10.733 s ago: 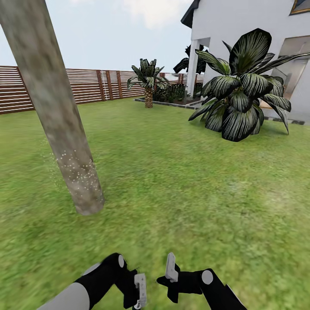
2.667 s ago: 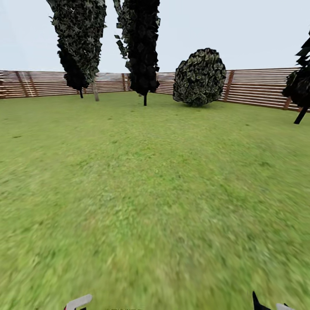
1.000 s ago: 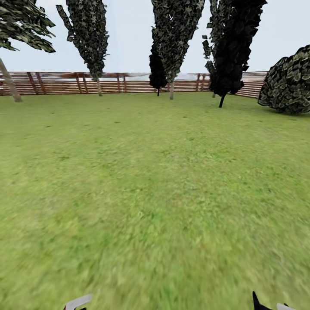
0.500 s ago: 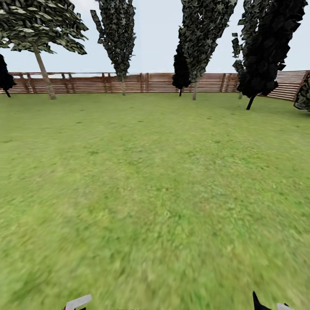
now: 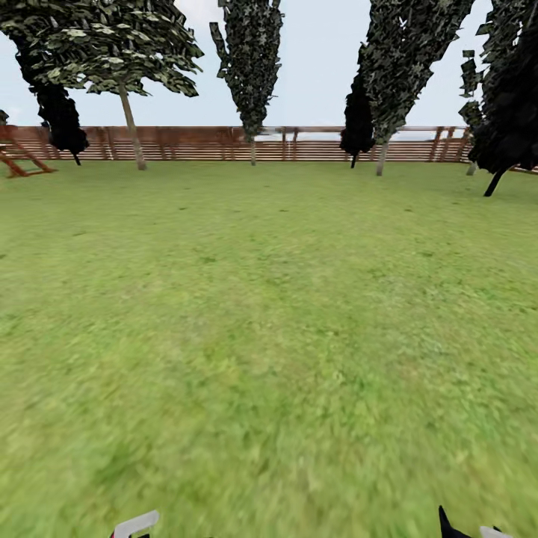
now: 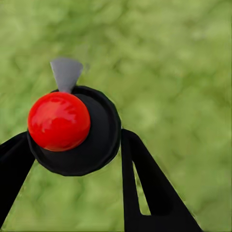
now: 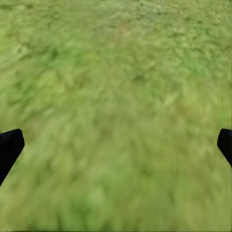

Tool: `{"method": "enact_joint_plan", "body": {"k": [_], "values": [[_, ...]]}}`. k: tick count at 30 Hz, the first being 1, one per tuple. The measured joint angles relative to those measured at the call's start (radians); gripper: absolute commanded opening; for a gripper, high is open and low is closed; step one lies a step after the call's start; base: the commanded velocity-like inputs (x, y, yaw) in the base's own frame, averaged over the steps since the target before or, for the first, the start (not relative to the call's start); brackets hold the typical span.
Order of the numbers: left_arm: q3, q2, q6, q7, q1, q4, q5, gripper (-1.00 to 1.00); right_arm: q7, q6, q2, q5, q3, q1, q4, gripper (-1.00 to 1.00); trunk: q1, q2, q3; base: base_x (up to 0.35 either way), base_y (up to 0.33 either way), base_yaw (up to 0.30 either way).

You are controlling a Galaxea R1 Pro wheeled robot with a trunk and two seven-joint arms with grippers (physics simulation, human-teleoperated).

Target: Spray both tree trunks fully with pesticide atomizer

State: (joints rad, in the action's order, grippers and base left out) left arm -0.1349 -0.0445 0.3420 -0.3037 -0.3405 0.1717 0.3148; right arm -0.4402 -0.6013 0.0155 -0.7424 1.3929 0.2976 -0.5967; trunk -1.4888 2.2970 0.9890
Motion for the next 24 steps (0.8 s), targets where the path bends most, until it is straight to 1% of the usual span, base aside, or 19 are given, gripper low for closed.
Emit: {"method": "enact_joint_plan", "body": {"k": [21,24], "values": [[0.0,0.0,-0.001,0.0,0.0,0.0,0.0,-1.0,0.0,0.0,0.001,0.0,-0.002,0.0,-0.002,1.0,0.0,0.0,0.0,0.0,0.305,0.279],[-0.003,0.005,-0.001,0.0,0.0,0.0,0.0,-1.0,0.0,0.0,0.001,0.0,-0.002,0.0,-0.002,1.0,0.0,0.0,0.0,0.0,0.097,0.279]]}}
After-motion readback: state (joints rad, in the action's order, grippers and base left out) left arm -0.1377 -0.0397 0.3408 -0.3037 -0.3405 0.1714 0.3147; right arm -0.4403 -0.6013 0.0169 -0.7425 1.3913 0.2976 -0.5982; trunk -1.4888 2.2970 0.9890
